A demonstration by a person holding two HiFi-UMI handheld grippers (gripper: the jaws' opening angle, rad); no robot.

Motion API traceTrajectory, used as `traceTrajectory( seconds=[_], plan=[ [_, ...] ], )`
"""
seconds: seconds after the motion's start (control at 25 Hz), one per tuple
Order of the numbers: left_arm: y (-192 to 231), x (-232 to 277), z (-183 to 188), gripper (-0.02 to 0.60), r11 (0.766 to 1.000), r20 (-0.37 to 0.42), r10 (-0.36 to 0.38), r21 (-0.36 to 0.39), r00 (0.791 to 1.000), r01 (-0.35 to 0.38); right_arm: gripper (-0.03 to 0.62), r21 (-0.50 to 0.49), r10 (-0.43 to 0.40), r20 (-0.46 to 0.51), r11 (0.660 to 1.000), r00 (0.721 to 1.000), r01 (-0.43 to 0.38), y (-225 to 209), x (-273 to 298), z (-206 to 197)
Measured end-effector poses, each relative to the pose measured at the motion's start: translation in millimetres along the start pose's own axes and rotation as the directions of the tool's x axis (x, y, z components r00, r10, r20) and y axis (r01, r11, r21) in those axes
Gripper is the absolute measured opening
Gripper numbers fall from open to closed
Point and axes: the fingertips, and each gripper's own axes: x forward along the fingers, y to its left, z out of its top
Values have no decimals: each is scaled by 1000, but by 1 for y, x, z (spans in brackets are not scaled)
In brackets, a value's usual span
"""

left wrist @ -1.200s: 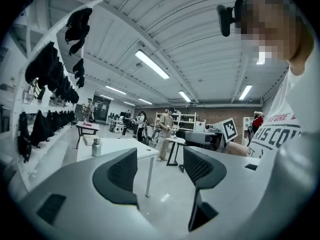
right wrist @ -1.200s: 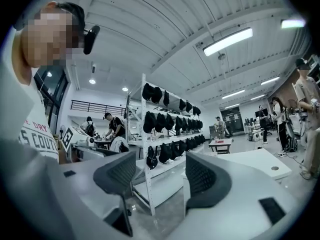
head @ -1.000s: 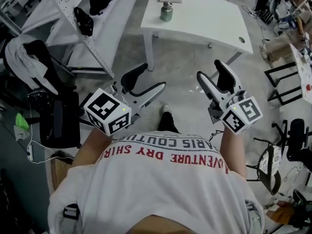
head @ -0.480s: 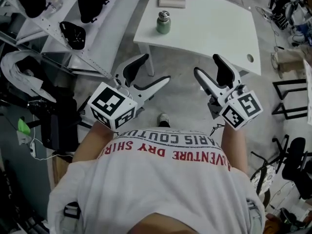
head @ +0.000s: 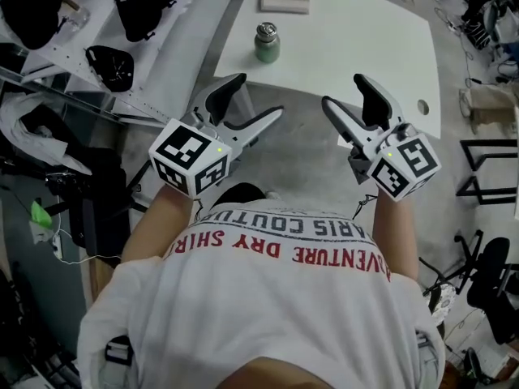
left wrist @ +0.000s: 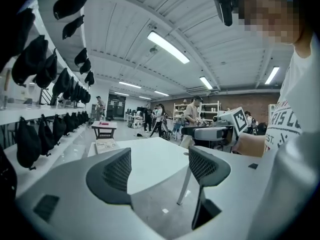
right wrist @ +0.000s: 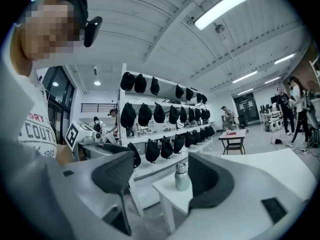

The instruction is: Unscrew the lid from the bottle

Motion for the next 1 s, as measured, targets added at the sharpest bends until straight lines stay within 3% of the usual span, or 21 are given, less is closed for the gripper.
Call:
traceTrajectory(
  seconds=[0.48, 0.68, 1.0],
  plan=[
    [79, 45, -49, 356, 997, -98, 73, 16, 992, -72, 322, 12, 10, -53, 1000, 999, -9, -36, 63, -23],
    [112, 72, -65, 357, 996, -122, 84, 26, 989, -81, 321, -24, 13, -98, 1000, 995, -15, -56, 96, -43],
    [155, 113, -98, 357, 997, -157, 77, 22, 985, -75, 321, 0, 53, -163, 999, 985, -54, -81, 149, -74]
  ],
)
